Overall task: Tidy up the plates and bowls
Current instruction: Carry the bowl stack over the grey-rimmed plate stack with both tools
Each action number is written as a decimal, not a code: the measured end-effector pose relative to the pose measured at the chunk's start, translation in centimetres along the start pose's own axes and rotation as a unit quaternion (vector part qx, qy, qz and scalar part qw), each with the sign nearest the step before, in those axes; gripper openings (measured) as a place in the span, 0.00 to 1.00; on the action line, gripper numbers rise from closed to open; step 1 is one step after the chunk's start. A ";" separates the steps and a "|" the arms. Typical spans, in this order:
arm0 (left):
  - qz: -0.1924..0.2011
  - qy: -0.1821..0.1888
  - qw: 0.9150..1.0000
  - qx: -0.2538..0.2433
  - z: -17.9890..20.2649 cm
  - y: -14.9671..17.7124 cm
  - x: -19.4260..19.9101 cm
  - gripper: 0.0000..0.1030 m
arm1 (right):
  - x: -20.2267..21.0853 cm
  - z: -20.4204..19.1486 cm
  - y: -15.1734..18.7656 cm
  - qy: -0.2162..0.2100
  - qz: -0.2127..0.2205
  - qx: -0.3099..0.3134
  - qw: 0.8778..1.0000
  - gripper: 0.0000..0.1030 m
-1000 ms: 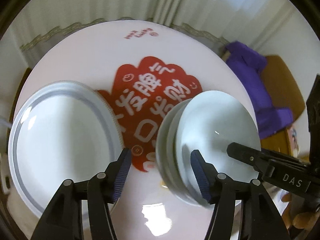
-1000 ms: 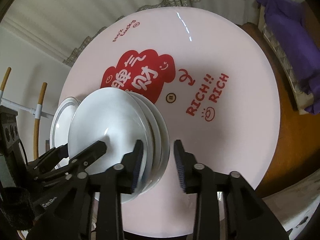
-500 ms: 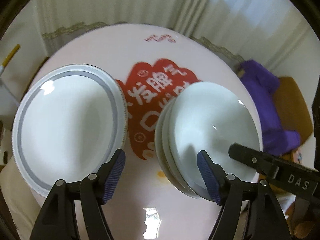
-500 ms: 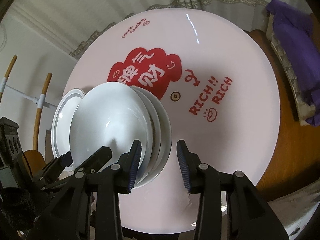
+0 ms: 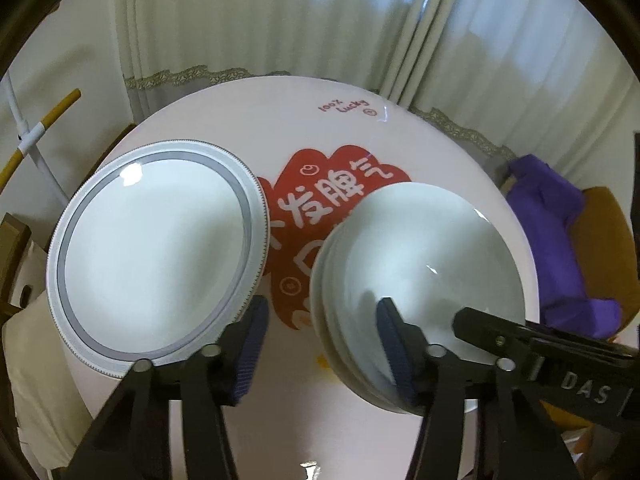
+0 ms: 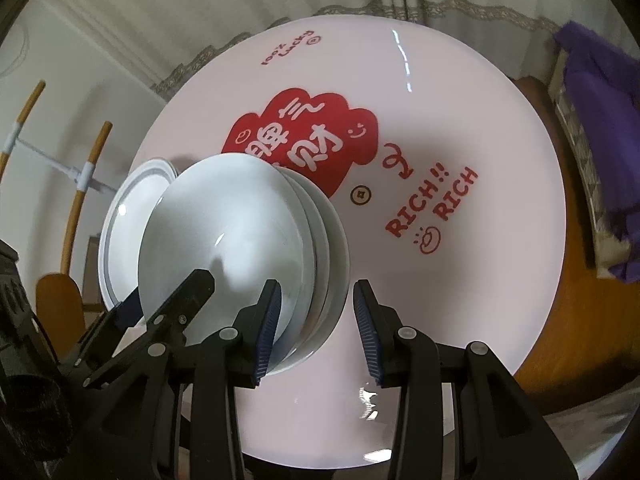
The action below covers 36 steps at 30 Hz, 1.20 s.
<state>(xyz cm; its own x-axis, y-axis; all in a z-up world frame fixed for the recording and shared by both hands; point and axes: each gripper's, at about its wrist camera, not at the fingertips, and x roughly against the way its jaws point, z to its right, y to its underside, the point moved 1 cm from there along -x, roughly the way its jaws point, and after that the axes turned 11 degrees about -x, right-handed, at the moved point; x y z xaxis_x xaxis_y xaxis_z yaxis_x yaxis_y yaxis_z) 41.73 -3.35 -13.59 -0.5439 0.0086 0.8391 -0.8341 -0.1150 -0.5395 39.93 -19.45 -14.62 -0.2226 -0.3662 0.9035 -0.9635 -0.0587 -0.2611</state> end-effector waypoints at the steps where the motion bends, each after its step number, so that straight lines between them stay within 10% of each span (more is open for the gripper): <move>1: 0.001 0.002 1.000 -0.001 0.3 0.0 0.1 0.40 | -0.1 -0.1 0.0 0.005 0.001 0.003 1.000 0.37; 36: 0.011 0.010 1.000 -0.004 0.0 -0.2 -0.1 0.24 | 0.1 0.0 0.3 0.001 0.019 0.001 1.000 0.31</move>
<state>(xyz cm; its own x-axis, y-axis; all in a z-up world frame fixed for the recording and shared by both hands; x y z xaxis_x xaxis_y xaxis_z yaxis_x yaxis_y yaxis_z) 41.95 -3.34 -13.54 -0.5631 0.0252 0.8260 -0.8230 -0.1069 -0.5579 39.58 -19.45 -14.64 -0.2603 -0.3658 0.8936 -0.9538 -0.0462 -0.2968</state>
